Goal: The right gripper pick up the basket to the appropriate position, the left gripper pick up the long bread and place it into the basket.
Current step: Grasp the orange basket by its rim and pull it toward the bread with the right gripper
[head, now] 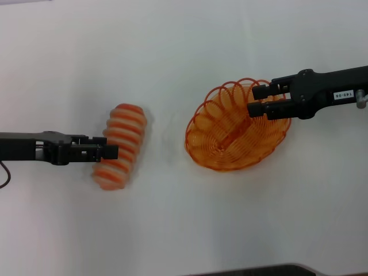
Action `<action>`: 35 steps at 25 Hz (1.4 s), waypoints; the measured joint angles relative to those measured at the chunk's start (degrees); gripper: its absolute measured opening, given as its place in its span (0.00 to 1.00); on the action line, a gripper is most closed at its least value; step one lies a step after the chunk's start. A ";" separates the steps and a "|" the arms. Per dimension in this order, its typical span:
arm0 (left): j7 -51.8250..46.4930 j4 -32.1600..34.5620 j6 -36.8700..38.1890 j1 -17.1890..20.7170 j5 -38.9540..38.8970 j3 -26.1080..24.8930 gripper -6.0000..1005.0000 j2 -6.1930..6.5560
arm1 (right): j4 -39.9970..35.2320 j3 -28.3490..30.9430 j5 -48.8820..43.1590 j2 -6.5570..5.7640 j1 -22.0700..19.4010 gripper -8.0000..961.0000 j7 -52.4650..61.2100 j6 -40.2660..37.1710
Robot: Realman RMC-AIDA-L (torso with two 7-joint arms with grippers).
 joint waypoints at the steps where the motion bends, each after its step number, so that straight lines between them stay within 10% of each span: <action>1: 0.00 0.00 -0.01 0.00 0.00 0.00 0.64 0.00 | 0.00 0.00 0.00 0.00 0.00 0.60 0.00 0.00; 35: 0.00 0.00 -0.09 -0.24 0.00 0.00 0.64 0.00 | -0.21 0.71 0.59 -0.60 2.26 0.57 4.01 3.09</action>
